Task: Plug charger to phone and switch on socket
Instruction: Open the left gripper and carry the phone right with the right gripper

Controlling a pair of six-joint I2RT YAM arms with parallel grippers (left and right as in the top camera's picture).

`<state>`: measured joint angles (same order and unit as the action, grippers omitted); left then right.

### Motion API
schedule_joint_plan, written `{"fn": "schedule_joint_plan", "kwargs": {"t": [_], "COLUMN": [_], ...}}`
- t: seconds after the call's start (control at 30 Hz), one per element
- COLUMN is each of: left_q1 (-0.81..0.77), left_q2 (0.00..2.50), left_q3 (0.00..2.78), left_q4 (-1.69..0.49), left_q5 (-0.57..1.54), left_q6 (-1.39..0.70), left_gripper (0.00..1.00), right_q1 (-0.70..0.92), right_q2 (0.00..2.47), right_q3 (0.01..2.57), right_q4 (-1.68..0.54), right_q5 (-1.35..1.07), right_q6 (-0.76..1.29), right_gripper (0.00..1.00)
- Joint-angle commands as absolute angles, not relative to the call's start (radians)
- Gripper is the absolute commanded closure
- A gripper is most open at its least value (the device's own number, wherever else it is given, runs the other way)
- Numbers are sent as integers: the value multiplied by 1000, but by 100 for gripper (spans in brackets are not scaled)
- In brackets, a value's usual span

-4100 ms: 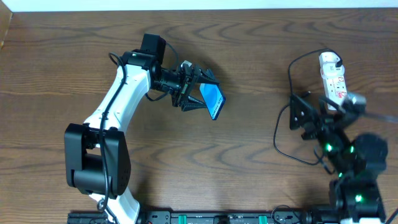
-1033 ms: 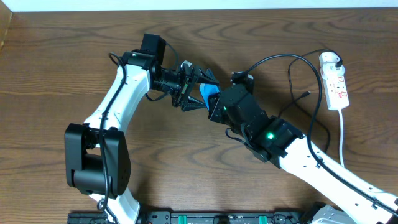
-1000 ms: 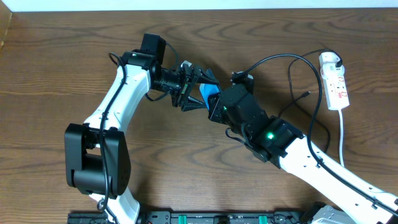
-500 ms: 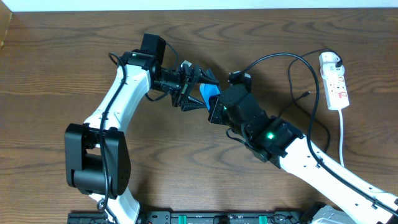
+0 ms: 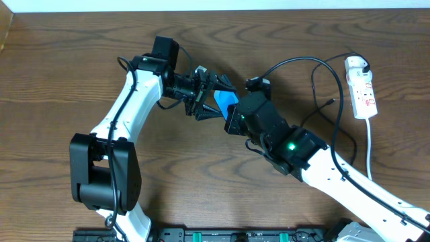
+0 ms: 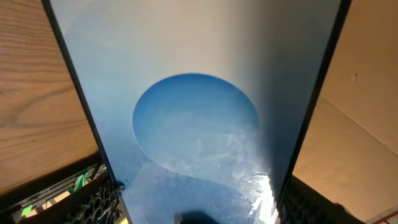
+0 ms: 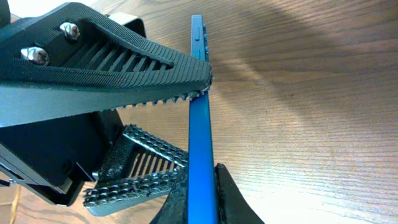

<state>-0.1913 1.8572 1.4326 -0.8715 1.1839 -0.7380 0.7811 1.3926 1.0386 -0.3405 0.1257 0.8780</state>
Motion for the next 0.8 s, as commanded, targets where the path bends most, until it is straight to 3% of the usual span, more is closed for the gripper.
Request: {"fn": "schedule_joint_plan", "kwargs": {"t": [0.0, 0.2, 0.37, 0.57, 0.77], "left_q1": [-186, -186, -162, -85, -14], "left_q2": [1844, 1844, 1843, 1815, 1699], "left_q3": [1437, 1437, 1437, 1438, 1438], "left_q4": [-869, -869, -794, -791, -971], "left_q5": [1218, 1218, 1219, 1162, 968], "left_q6": [-734, -734, -672, -566, -390], "left_gripper": [32, 31, 5, 3, 3], "right_q1": [787, 785, 760, 704, 602], "right_q2": [1393, 1393, 1393, 1391, 1391], "right_q3": [1052, 1052, 1052, 1052, 1052], "right_q4": [-333, -332, -331, -339, -339], "right_q5": [113, 113, 113, 73, -95], "right_q6": [889, 889, 889, 889, 889], "right_gripper": [99, 99, 99, 99, 99]}}
